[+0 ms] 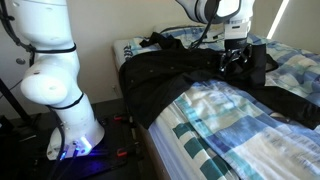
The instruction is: Fold the coat
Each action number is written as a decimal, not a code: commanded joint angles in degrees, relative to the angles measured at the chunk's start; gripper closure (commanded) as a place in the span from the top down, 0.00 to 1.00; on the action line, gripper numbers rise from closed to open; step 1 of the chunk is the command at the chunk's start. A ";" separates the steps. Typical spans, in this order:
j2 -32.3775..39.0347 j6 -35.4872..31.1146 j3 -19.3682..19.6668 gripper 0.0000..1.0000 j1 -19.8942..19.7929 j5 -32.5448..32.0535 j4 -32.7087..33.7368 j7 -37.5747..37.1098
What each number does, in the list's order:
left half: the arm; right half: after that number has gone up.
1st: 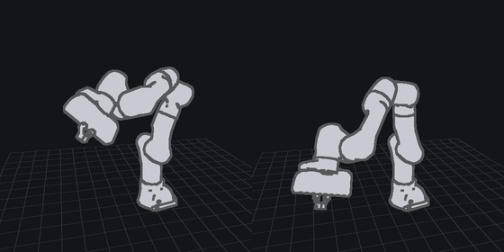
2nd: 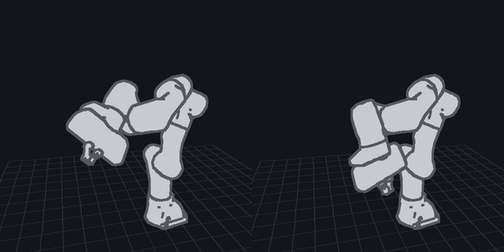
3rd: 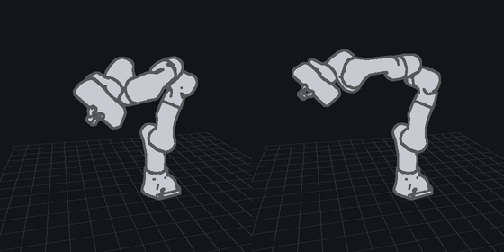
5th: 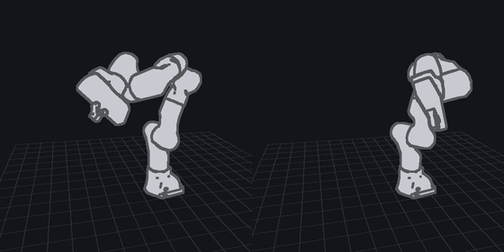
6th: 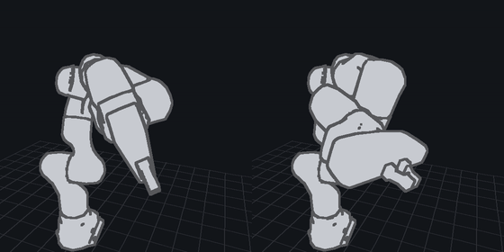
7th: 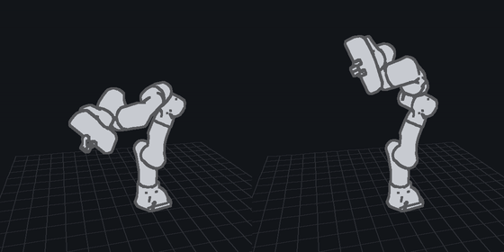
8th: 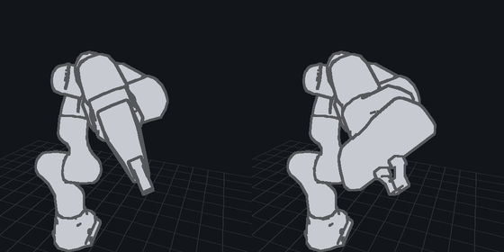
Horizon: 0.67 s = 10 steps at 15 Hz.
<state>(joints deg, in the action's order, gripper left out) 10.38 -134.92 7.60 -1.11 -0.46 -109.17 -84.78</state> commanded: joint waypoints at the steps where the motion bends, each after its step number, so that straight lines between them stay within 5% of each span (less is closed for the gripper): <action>1: 0.61 1.34 0.91 1.00 -1.61 3.06 3.03 -5.77; 10: 7.54 -4.65 1.09 1.00 -4.01 9.99 5.42 -9.07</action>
<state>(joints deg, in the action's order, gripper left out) 13.87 -136.84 9.25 -4.81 6.47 -105.52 -92.52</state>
